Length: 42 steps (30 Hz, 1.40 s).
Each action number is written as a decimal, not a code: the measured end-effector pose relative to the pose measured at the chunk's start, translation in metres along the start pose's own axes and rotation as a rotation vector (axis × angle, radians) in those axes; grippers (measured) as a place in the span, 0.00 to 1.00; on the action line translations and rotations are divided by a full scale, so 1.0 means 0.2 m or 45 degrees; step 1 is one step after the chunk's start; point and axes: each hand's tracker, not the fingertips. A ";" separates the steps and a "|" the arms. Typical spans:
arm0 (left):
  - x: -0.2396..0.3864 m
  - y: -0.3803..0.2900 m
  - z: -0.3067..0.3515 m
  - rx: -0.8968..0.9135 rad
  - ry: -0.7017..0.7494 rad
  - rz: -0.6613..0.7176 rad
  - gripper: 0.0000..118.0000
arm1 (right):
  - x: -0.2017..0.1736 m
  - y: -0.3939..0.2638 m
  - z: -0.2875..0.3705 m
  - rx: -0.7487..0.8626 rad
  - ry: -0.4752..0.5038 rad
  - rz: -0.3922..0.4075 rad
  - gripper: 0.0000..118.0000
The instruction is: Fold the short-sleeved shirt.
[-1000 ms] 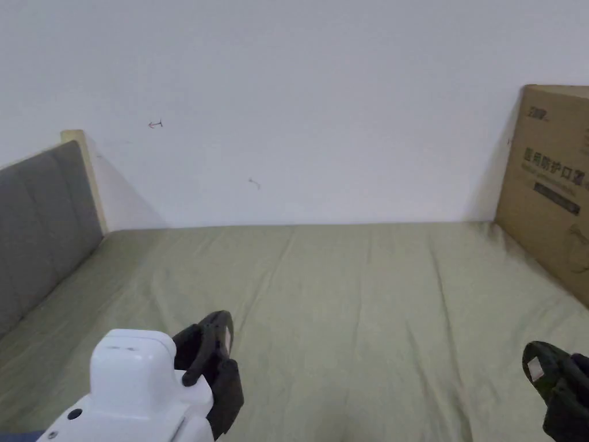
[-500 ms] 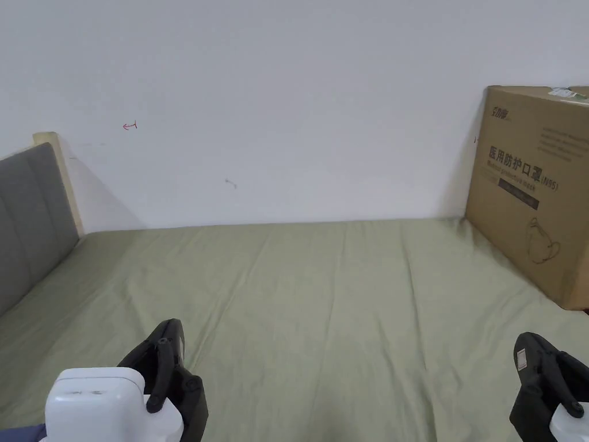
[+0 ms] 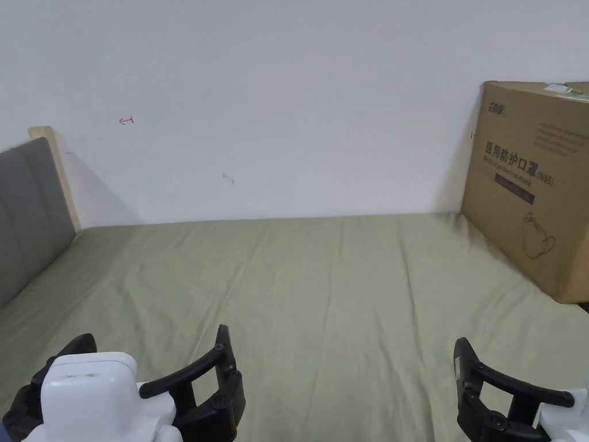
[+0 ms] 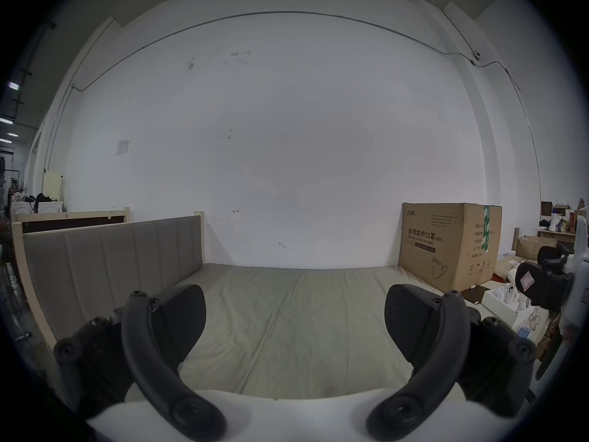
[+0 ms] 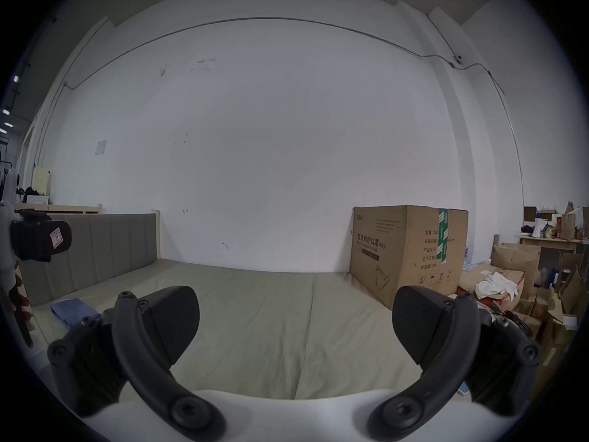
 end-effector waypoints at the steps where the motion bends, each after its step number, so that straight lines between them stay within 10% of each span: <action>1: 0.00 0.00 0.00 0.005 0.001 -0.005 0.97 | 0.00 0.00 0.00 0.001 0.000 0.001 1.00; 42: 0.01 -0.02 -0.06 -0.234 -0.082 0.129 0.98 | -0.04 -0.06 -0.02 -0.158 0.090 -0.022 1.00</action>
